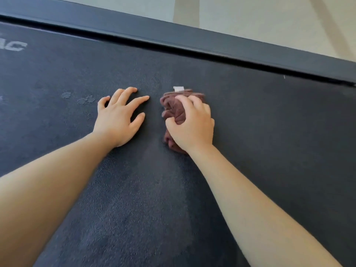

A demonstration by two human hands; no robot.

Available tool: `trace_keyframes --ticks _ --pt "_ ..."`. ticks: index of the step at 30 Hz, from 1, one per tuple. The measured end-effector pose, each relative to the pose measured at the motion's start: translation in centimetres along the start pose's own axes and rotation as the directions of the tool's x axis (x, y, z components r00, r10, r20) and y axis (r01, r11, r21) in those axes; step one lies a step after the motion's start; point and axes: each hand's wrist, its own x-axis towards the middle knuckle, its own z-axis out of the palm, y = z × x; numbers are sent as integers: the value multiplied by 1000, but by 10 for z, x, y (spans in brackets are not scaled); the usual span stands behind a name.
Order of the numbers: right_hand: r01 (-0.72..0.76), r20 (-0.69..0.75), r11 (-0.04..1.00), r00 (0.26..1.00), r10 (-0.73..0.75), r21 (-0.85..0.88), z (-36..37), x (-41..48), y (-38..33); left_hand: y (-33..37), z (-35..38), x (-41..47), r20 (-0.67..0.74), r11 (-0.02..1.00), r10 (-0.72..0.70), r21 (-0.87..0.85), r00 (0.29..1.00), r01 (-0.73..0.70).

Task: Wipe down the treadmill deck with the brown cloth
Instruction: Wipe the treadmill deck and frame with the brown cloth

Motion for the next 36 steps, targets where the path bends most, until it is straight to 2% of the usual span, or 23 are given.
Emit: trace_keyframes --ticks 4,6,8,10,12,15,17,20,26,30,36 --pt "-10 -67 1000 998 10 0 -9 -96 7 3 -2 1 -31 1000 7 6 999 -7" --pt "-26 -83 1000 996 25 -13 -8 -123 4 10 -5 -7 -40 999 -33 7 999 33" --pt "-26 -76 999 997 24 -20 -9 -131 1 20 -7 -30 11 993 -119 1 993 119" --pt "-31 -37 999 999 30 -10 -11 -114 -1 31 -11 -67 132 991 -133 7 982 133" --pt "-56 11 998 998 56 0 -12 -80 -4 33 -26 -110 254 997 -24 72 967 6" --pt "-94 34 996 995 94 5 -10 -46 -9 28 -55 -166 420 949 132 208 898 -237" --pt "-78 10 997 997 77 16 -6 -43 -6 27 -66 -185 467 935 134 232 874 -267" --pt "-54 -50 998 997 55 30 -2 -46 0 15 -73 -188 420 951 98 228 902 -210" --pt "-67 -106 998 992 65 -12 3 -44 -2 -59 -78 -151 243 969 37 229 969 -94" --pt "-100 -117 995 988 98 -13 0 -45 -6 -91 -65 -100 244 966 134 182 960 -181" --pt "-193 -116 981 975 187 -37 -1 -50 -20 -107 -40 -73 168 991 131 9 977 -135"
